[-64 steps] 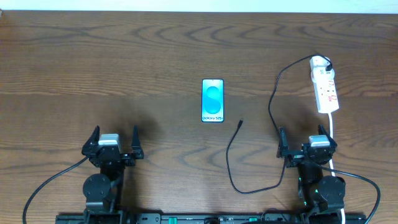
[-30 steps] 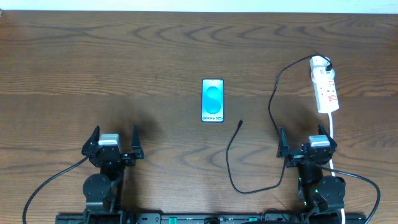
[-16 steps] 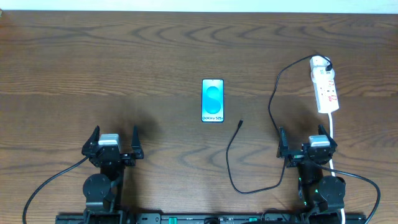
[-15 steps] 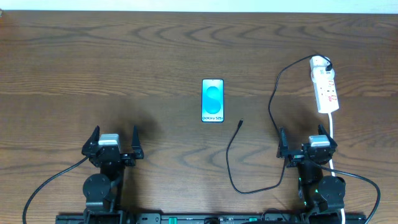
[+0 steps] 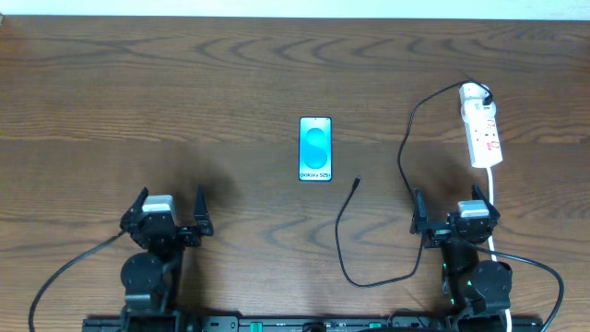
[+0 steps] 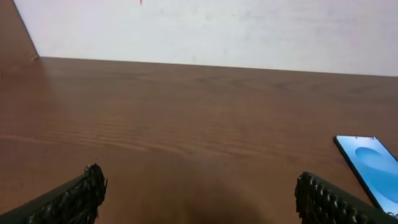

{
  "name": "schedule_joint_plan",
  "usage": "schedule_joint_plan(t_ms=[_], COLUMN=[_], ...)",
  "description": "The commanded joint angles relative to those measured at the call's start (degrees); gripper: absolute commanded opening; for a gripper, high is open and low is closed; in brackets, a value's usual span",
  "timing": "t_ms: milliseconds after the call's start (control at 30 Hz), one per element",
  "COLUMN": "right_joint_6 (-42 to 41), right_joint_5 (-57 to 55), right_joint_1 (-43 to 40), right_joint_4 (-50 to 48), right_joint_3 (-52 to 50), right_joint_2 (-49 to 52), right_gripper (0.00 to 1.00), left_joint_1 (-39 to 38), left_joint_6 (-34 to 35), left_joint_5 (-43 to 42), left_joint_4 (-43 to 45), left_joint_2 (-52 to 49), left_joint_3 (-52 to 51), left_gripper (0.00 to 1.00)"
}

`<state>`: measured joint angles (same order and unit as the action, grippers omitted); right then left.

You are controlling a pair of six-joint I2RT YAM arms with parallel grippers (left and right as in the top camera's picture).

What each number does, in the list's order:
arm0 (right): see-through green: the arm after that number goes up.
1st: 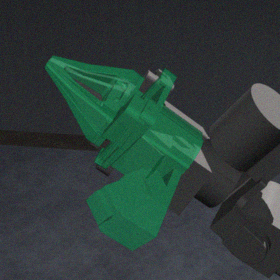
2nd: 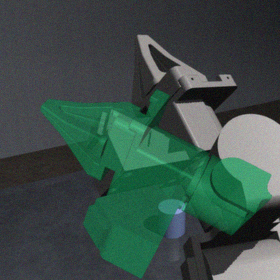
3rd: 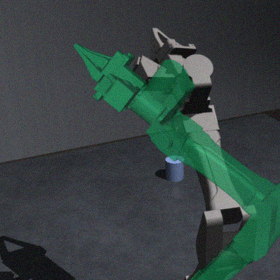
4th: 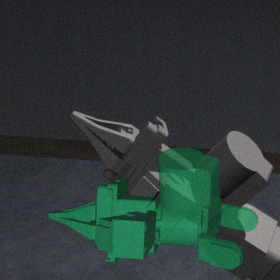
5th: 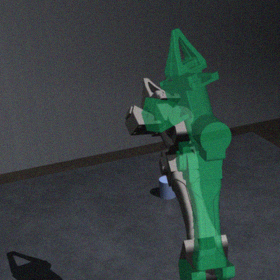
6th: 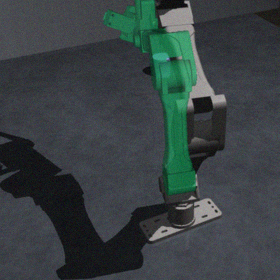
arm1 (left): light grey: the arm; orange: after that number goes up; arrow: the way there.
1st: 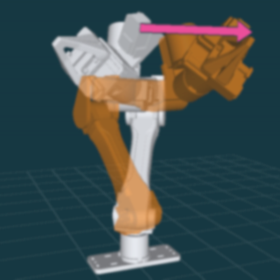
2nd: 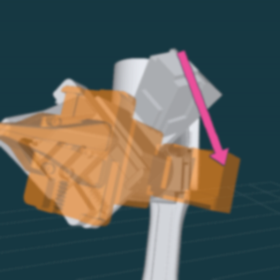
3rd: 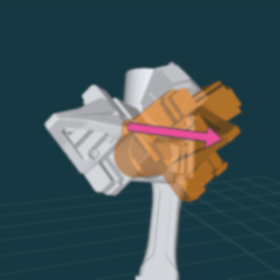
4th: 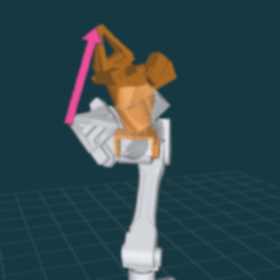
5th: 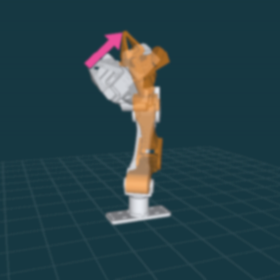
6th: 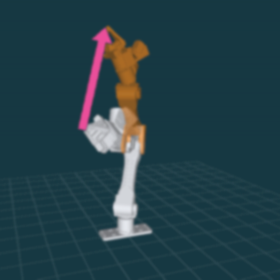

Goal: Plug charger to phone and switch on socket
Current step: 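Move the left gripper forward over the blue-screen phone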

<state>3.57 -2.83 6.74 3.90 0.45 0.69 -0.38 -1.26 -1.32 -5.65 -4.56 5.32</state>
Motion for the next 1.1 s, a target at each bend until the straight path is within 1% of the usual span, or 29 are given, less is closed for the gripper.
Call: schedule_joint_plan(t_ms=[0, 100, 133, 233, 267, 367, 500, 600, 733, 767, 800, 833, 900, 967, 1067], right_joint_6=[-0.09, -0.09, -0.09, -0.11, -0.09, -0.09, -0.11, -0.11, -0.09, -0.09, -0.11, -0.09, -0.09, -0.09, -0.09], right_joint_5=[-0.24, -0.24, -0.24, -0.24, -0.24, -0.24, -0.24, -0.24, -0.24, -0.24, -0.24, -0.24, -0.24, -0.24, -0.24], right_joint_1=[0.44, 0.44, 0.44, 0.44, 0.44, 0.44, 0.44, 0.44, 0.44, 0.44, 0.44, 0.44, 0.44, 0.44, 0.44], right_joint_4=[0.15, 0.15, 0.15, 0.15, 0.15, 0.15, 0.15, 0.15, 0.15, 0.15, 0.15, 0.15, 0.15, 0.15, 0.15], right_joint_3=[-0.13, -0.13, -0.13, -0.13, -0.13, -0.13, -0.13, -0.13, -0.13, -0.13, -0.13, -0.13, -0.13, -0.13, -0.13], right_joint_2=[-0.37, -0.37, -0.37, -0.37, -0.37, -0.37, -0.37, -0.37, -0.37, -0.37, -0.37, -0.37, -0.37, -0.37, -0.37], right_gripper=[0.99, 0.99, 0.99, 0.99, 0.99, 0.99, 0.99, 0.99, 0.99, 0.99, 0.99, 0.99, 0.99, 0.99, 0.99], left_joint_1=[0.33, 0.33, 0.31, 0.31, 0.31, 0.31, 0.31, 0.31, 0.31, 0.31, 0.31, 0.31, 0.31, 0.31, 0.31], left_joint_6=[1.09, 1.09, 1.09, 1.09, 1.09, 1.07, 0.90, 0.85, -0.92, -0.92, -0.90, -1.07, -0.98, -1.05, 0.59], left_joint_5=[0.48, 0.46, 0.46, 0.28, 0.26, -1.92, -10.69, -11.50, -11.54, -11.56, -11.98, -13.92, -20.50, -24.63, -27.87], left_joint_4=[-1.90, -4.66, -6.99, -10.80, -12.72, -14.71, -17.16, -23.34, -31.23, -34.53, -37.70, -38.73, -38.42, -36.85, -34.49], left_joint_2=[-7.69, -15.15, -20.22, -26.95, -30.93, -35.17, -39.50, -42.58, -47.80, -49.92, -52.06, -53.20, -54.58, -54.60, -54.53], left_joint_3=[7.80, 13.22, 17.22, 22.97, 26.40, 30.34, 34.84, 39.41, 45.88, 48.63, 51.49, 52.94, 54.16, 54.16, 54.25], left_gripper=[0.99, 0.99, 0.99, 0.99, 0.99, 0.99, 0.99, 0.99, 0.99, 0.99, 0.99, 0.99, 0.99, 0.99, 0.99])
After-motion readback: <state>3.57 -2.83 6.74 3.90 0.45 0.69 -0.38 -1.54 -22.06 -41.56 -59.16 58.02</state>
